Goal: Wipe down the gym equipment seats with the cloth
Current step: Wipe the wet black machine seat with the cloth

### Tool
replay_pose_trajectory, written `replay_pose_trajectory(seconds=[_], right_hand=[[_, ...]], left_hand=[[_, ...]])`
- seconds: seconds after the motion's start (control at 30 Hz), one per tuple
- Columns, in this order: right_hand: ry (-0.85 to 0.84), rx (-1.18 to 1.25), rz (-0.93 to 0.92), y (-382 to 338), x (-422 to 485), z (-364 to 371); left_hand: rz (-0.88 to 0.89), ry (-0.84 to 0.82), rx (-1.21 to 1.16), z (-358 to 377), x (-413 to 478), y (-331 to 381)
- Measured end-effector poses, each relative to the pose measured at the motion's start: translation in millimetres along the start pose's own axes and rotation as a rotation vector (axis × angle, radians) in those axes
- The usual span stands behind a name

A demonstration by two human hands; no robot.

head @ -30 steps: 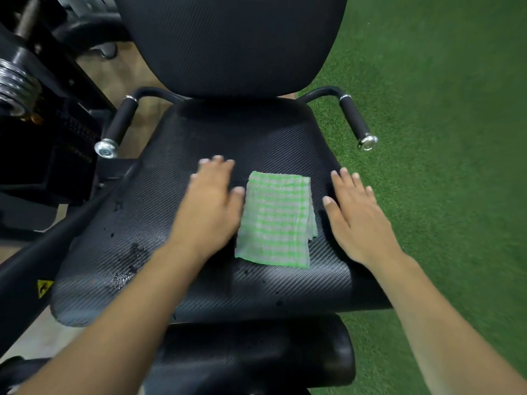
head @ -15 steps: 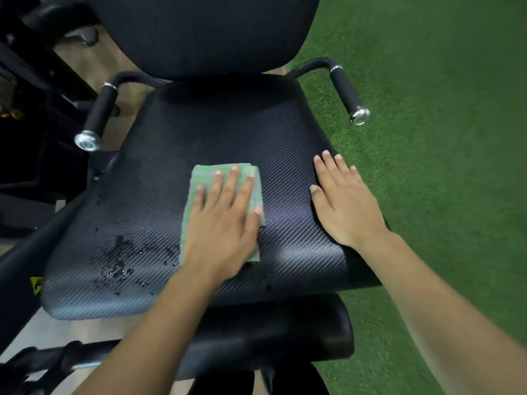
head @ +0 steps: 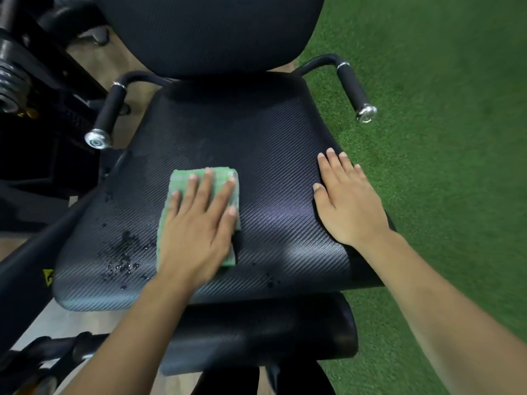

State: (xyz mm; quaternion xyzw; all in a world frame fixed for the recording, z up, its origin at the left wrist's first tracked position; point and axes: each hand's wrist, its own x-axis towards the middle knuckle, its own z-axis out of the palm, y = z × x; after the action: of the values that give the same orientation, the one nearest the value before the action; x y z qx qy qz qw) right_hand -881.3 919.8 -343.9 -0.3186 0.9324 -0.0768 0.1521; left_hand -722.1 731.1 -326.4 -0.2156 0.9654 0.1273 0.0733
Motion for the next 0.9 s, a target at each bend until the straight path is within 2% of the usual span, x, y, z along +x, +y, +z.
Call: replay_pose_trajectory(seconds=[0.1, 0.2, 0.3, 0.37, 0.47, 0.53, 0.7, 0.9], right_hand=[[-0.003, -0.008, 0.002, 0, 1, 2], [0.003, -0.011, -0.010, 1, 0, 2], [-0.003, 0.002, -0.016, 3, 0, 1], [0.006, 0.023, -0.012, 2, -1, 0], [0.112, 0.065, -0.030, -4, -8, -4], [0.153, 0.099, -0.061, -13, -15, -6], [0.106, 0.017, -0.162, -30, -34, 6], [0.096, -0.028, -0.187, -28, -34, 8]], left_hand=[[-0.096, -0.046, -0.006, 4, 31, 15], [0.037, -0.061, -0.001, 7, 31, 31], [0.182, -0.032, -0.013, 5, 5, 14], [0.102, -0.014, -0.005, 1, 0, -7], [-0.161, -0.042, 0.004, -1, 17, -18], [-0.209, -0.060, 0.009, -2, 26, -5], [0.028, -0.042, -0.019, 0, -10, 29], [0.153, 0.011, 0.171, -9, -27, -8]])
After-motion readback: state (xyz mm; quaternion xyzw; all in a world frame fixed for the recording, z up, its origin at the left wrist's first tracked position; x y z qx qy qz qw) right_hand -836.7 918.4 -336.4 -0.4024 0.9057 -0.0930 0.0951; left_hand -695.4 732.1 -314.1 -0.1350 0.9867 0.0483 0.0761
